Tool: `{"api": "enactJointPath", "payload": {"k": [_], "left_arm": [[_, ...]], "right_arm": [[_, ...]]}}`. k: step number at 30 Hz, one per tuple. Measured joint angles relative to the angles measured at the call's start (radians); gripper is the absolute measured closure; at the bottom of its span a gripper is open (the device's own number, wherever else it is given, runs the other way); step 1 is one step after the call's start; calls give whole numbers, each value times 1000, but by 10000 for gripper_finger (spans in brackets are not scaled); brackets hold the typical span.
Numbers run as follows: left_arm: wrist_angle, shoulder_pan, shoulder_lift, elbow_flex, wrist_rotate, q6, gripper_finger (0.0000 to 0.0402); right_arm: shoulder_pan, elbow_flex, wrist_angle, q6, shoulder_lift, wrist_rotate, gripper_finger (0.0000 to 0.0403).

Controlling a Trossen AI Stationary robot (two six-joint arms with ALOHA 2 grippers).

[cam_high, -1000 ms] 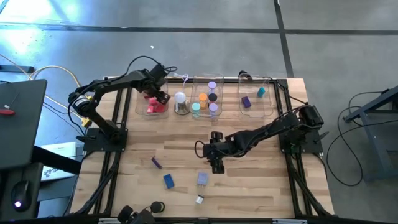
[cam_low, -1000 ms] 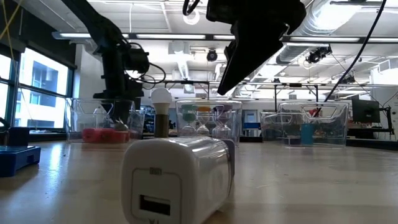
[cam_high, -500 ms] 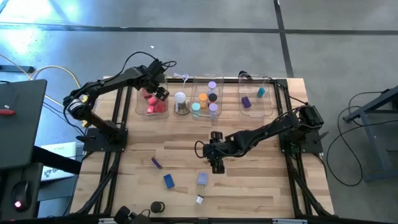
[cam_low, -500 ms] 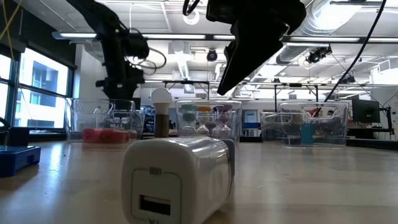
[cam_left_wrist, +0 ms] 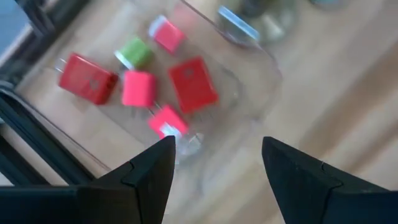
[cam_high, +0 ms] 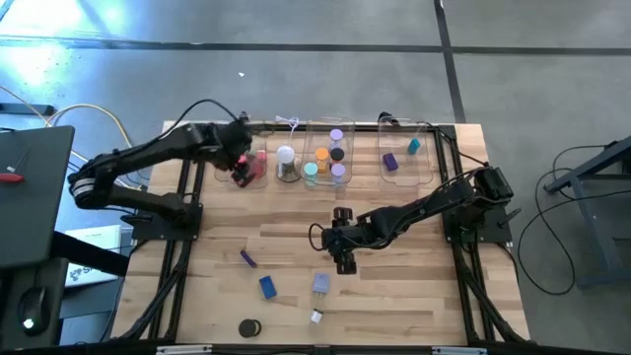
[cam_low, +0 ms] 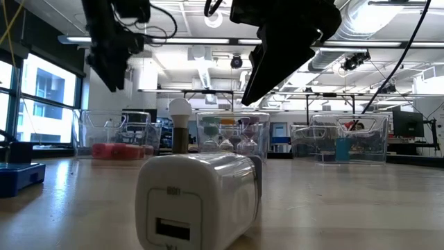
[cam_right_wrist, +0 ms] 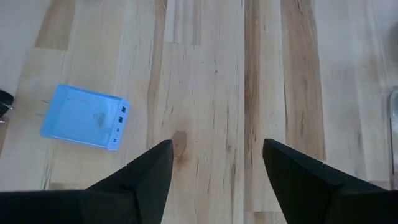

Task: Pick & Place Office items
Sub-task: Put the top blue digital clock into the right transparent bin

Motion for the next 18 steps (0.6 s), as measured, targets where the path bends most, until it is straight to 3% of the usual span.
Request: {"api": "enactJointPath", "payload": {"k": [8,18], "left_arm": [[-68,-250,-81,0,-8,-162,169],[-114,-528,-80,0,-31,-302,169]], "right_arm": [[0,0,0,-4,0,0,165],[0,0,3,-4,0,0,165]]}}
